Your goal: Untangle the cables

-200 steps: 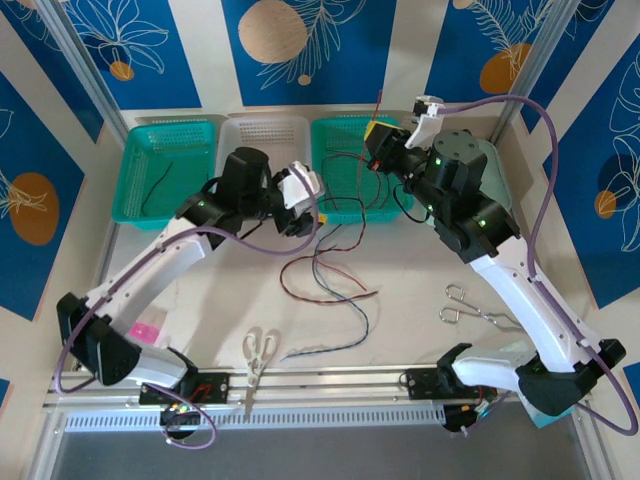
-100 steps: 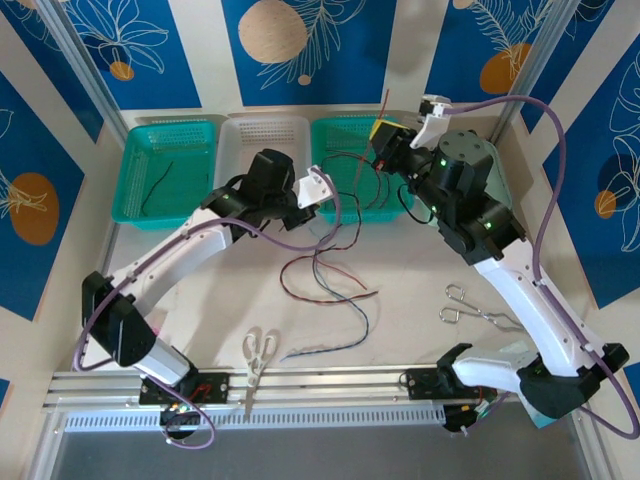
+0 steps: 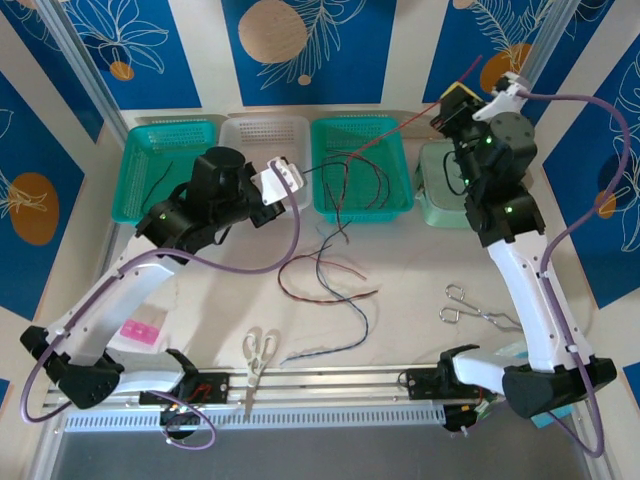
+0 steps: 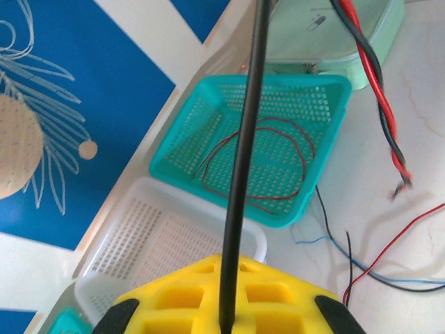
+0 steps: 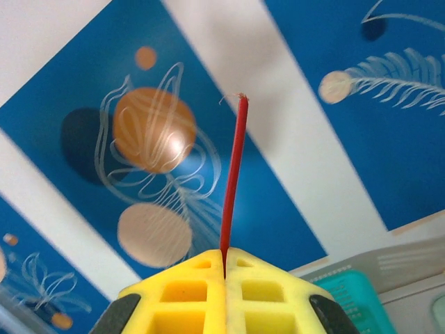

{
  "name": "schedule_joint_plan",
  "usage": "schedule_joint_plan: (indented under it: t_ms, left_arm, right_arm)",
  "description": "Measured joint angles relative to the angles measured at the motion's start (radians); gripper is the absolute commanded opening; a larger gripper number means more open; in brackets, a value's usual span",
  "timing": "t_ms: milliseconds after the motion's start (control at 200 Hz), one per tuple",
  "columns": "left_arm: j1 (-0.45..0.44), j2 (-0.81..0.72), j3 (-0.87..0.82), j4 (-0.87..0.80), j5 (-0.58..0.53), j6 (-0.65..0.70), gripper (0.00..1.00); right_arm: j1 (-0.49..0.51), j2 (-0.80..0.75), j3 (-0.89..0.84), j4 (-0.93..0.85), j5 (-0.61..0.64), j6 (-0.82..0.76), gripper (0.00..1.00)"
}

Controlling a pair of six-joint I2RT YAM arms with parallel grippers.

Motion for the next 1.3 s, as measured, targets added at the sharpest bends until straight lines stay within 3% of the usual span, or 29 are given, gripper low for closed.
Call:
schedule_joint_plan:
  t_ms: [235,500,920,1301]
  left_arm:
    - [0.051,-0.055,-0.002,-0.014,-0.120,-0.038,0.00]
    - [0.166,-0.107,-0.002,0.006,-0.195,-0.119,0.00]
    - [0.542,-0.140,0.002,0.005,-0.189,-0.419,0.00]
    - [0.806,-0.174,-0.016,0.053,-0.067,-0.665,0.00]
  right_arm:
    - [-0.177,-0.002,0.025,-0.023,-0.068,0.078,0.00]
    - [-0.323,-0.031,0.058,-0.061,-0.135,0.132,0.00]
    - [-0.445,-0.048,0.058,-0.109,-0.187,0.169,0.00]
    - [-0.481,-0.090,0.014,-0.144,-0.169,0.168,0.00]
